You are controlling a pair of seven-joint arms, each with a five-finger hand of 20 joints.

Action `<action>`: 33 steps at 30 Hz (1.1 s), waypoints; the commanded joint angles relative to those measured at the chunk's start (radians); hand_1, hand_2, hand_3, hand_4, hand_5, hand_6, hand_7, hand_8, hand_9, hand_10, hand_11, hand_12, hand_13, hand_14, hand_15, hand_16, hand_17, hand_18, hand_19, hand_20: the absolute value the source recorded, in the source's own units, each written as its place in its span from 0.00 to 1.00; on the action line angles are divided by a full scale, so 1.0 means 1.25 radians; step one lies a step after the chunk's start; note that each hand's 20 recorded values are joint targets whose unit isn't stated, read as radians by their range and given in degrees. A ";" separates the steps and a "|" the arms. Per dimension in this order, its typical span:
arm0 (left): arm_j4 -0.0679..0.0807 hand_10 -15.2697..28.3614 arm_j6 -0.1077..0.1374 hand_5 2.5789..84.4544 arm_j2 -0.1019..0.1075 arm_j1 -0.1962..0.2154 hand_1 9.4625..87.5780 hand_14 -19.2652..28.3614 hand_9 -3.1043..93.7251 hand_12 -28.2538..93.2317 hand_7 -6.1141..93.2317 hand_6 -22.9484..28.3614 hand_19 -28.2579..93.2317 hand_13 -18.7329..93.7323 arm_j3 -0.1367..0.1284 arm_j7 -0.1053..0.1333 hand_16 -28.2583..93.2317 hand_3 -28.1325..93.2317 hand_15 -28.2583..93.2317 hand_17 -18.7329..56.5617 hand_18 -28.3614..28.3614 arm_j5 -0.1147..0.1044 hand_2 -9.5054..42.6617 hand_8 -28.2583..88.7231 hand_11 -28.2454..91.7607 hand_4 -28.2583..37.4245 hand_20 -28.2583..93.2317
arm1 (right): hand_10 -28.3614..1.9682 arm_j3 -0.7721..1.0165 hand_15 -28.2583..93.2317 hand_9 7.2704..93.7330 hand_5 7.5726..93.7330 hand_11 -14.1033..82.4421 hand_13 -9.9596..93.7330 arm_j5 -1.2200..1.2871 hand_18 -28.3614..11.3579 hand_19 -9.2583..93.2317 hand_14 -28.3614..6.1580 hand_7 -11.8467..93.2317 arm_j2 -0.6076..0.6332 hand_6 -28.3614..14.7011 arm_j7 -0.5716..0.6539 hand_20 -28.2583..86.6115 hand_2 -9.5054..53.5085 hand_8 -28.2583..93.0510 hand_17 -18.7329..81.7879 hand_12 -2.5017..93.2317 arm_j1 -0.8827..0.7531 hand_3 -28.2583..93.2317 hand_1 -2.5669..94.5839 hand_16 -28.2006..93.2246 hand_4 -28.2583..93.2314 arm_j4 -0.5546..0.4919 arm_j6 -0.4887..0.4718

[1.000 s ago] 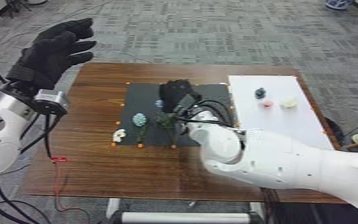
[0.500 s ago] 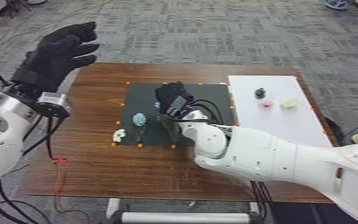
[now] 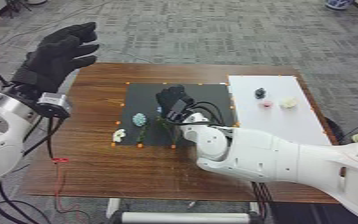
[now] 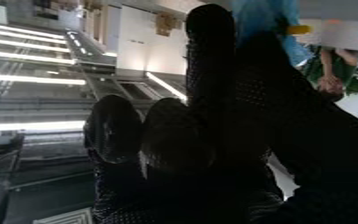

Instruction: Arrange flowers

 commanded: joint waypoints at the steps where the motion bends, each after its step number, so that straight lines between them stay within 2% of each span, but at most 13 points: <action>1: -0.002 0.56 -0.007 0.25 -0.008 0.002 0.21 0.66 0.20 0.39 0.25 0.48 0.55 0.23 -0.006 -0.001 0.19 0.80 0.58 0.11 0.83 -0.003 0.15 0.16 0.41 0.04 0.32 | 0.82 0.039 0.93 0.85 0.74 0.26 0.77 -0.022 0.21 1.00 0.65 0.42 0.003 0.74 -0.008 0.79 0.00 0.21 0.61 0.49 -0.009 0.93 0.50 0.53 0.01 0.005 -0.057; 11: -0.001 0.56 -0.005 0.25 -0.006 0.000 0.21 0.66 0.20 0.39 0.25 0.48 0.55 0.23 -0.004 0.000 0.20 0.80 0.58 0.11 0.83 -0.004 0.16 0.16 0.41 0.04 0.32 | 0.78 0.047 0.94 0.79 0.67 0.28 0.75 -0.014 0.21 1.00 0.63 0.41 0.016 0.73 -0.014 0.77 0.00 0.20 0.59 0.47 -0.006 0.92 0.47 0.53 0.00 -0.013 -0.082; 14: -0.004 0.56 -0.003 0.25 -0.006 0.008 0.21 0.66 0.20 0.39 0.25 0.48 0.55 0.23 -0.010 0.000 0.20 0.80 0.58 0.11 0.83 -0.004 0.15 0.16 0.41 0.04 0.32 | 0.77 0.043 0.94 0.78 0.67 0.29 0.75 -0.017 0.21 1.00 0.63 0.40 0.025 0.73 -0.018 0.76 0.00 0.20 0.59 0.46 -0.001 0.92 0.47 0.53 0.00 -0.028 -0.083; 17: -0.008 0.56 -0.001 0.25 -0.009 0.018 0.21 0.66 0.20 0.39 0.25 0.48 0.55 0.23 -0.017 0.002 0.20 0.80 0.58 0.11 0.83 -0.002 0.15 0.16 0.41 0.04 0.32 | 0.75 0.087 0.94 0.76 0.67 0.32 0.74 -0.043 0.20 1.00 0.62 0.40 0.039 0.73 -0.039 0.76 0.00 0.20 0.58 0.44 -0.023 0.92 0.46 0.52 0.00 -0.039 -0.091; 19: -0.008 0.56 -0.002 0.25 -0.012 0.019 0.21 0.66 0.20 0.39 0.25 0.48 0.55 0.23 -0.018 0.000 0.20 0.80 0.58 0.11 0.83 -0.003 0.16 0.16 0.41 0.04 0.32 | 0.72 0.115 0.94 0.72 0.65 0.38 0.74 -0.039 0.20 1.00 0.62 0.38 0.061 0.72 -0.022 0.76 0.00 0.17 0.58 0.39 -0.034 0.94 0.43 0.52 0.00 -0.066 -0.072; 21: -0.011 0.56 0.000 0.25 -0.016 0.029 0.21 0.67 0.20 0.39 0.25 0.48 0.55 0.23 -0.027 0.001 0.20 0.79 0.58 0.11 0.83 -0.002 0.16 0.16 0.41 0.04 0.32 | 0.66 0.160 0.94 0.67 0.63 0.42 0.74 -0.038 0.19 1.00 0.61 0.37 0.092 0.71 -0.007 0.76 0.00 0.12 0.58 0.34 -0.053 0.95 0.41 0.52 0.01 -0.096 -0.047; 23: -0.014 0.56 0.001 0.25 -0.022 0.040 0.21 0.67 0.20 0.39 0.25 0.48 0.55 0.23 -0.034 0.001 0.20 0.79 0.58 0.11 0.83 -0.003 0.16 0.16 0.41 0.04 0.32 | 0.61 0.199 0.94 0.63 0.60 0.45 0.74 -0.044 0.19 1.00 0.61 0.37 0.136 0.68 0.018 0.76 0.00 0.11 0.58 0.30 -0.070 0.97 0.40 0.52 0.02 -0.131 -0.037; 25: -0.018 0.57 0.002 0.25 -0.028 0.053 0.21 0.68 0.20 0.39 0.25 0.48 0.55 0.23 -0.044 0.002 0.20 0.79 0.59 0.11 0.83 -0.002 0.17 0.16 0.42 0.04 0.32 | 0.58 0.245 0.94 0.59 0.56 0.46 0.72 -0.041 0.18 1.00 0.60 0.36 0.188 0.66 0.037 0.75 0.00 0.11 0.57 0.29 -0.095 0.97 0.39 0.52 0.02 -0.159 -0.051; 27: -0.022 0.57 0.005 0.25 -0.034 0.068 0.22 0.68 0.20 0.39 0.25 0.48 0.55 0.23 -0.056 0.001 0.20 0.79 0.59 0.11 0.83 -0.003 0.17 0.16 0.42 0.04 0.32 | 0.54 0.305 0.94 0.53 0.50 0.45 0.69 -0.041 0.18 0.99 0.56 0.35 0.243 0.62 0.059 0.73 0.00 0.12 0.54 0.27 -0.137 0.97 0.38 0.51 0.02 -0.187 -0.103; 31: -0.031 0.57 0.014 0.26 -0.044 0.103 0.22 0.68 0.21 0.39 0.25 0.48 0.55 0.24 -0.082 0.005 0.20 0.79 0.59 0.11 0.84 -0.001 0.16 0.16 0.42 0.04 0.32 | 0.46 0.400 0.93 0.41 0.40 0.43 0.62 -0.011 0.18 0.95 0.51 0.33 0.305 0.54 0.103 0.71 0.00 0.14 0.50 0.27 -0.219 0.97 0.36 0.48 0.00 -0.157 -0.117; 33: -0.041 0.57 0.019 0.25 -0.051 0.134 0.22 0.67 0.21 0.39 0.26 0.48 0.55 0.24 -0.108 0.004 0.20 0.79 0.59 0.11 0.84 -0.001 0.16 0.16 0.42 0.04 0.32 | 0.40 0.472 0.92 0.40 0.36 0.36 0.62 0.015 0.19 0.95 0.52 0.32 0.303 0.53 0.115 0.70 0.00 0.14 0.50 0.24 -0.280 0.96 0.35 0.46 0.00 -0.143 -0.144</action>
